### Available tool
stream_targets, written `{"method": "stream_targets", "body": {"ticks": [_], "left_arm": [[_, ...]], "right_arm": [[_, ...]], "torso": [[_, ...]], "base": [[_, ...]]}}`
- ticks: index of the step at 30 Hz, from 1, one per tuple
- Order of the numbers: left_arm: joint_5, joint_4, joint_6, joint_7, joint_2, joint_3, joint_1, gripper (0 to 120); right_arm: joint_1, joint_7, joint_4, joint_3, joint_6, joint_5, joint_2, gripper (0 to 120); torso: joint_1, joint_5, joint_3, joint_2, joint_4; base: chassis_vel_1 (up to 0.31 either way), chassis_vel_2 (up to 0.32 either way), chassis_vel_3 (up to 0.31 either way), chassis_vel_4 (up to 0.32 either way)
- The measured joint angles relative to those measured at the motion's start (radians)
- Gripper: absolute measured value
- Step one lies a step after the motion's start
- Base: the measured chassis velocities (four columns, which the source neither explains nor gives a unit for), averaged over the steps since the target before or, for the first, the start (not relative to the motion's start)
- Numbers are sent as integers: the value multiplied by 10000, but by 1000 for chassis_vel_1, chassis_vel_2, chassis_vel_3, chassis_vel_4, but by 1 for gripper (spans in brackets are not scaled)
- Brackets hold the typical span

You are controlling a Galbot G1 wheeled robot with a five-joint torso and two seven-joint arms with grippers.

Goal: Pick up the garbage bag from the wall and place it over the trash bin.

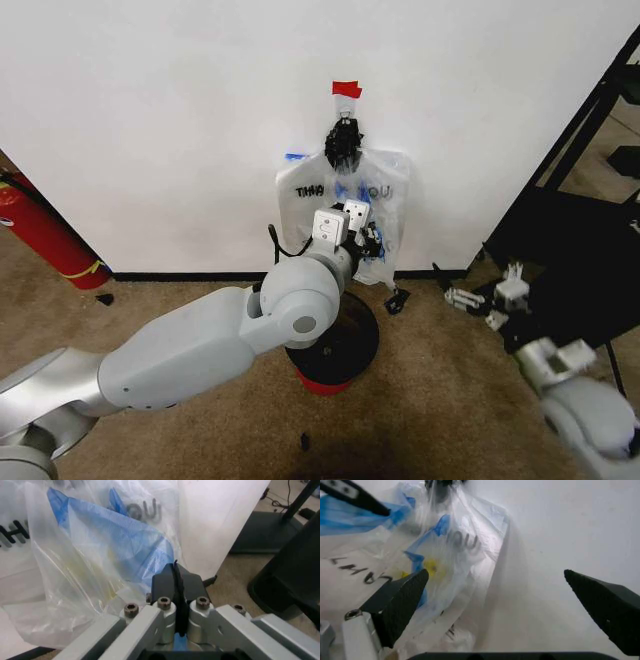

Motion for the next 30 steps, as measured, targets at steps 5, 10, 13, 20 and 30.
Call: {"method": "stream_targets", "body": {"ticks": [5, 10, 13, 20, 30], "left_arm": [[3, 37, -6, -41, 19, -19, 39, 0], [3, 1, -8, -35, 27, -43, 122, 0], [3, -11, -9, -8, 30, -59, 140, 0], [15, 87, -8, 34, -61, -61, 164, 0], [10, 90, -8, 40, -59, 86, 4, 0]], "right_arm": [[1655, 44, -654, -1497, -221, 448, -460, 100], [2987, -127, -1181, -3095, -432, 630, -526, 100], [3479, -123, -1398, -3653, -570, 702, -458, 100], [5278, -38, -2503, -5254, -679, 616, 42, 94], [5804, 79, -2803, -5861, -854, 204, 432, 56]], "torso": [[0, -1, 0, 0, 0], [0, -1, 0, 0, -2], [0, -6, -1, 0, -5], [1, -3, 0, -1, -2], [0, -3, -1, 0, -2]], "base": [[0, 0, 0, 0], [0, 0, 0, 0], [0, 0, 0, 0], [0, 0, 0, 0], [0, 0, 0, 0]]}}
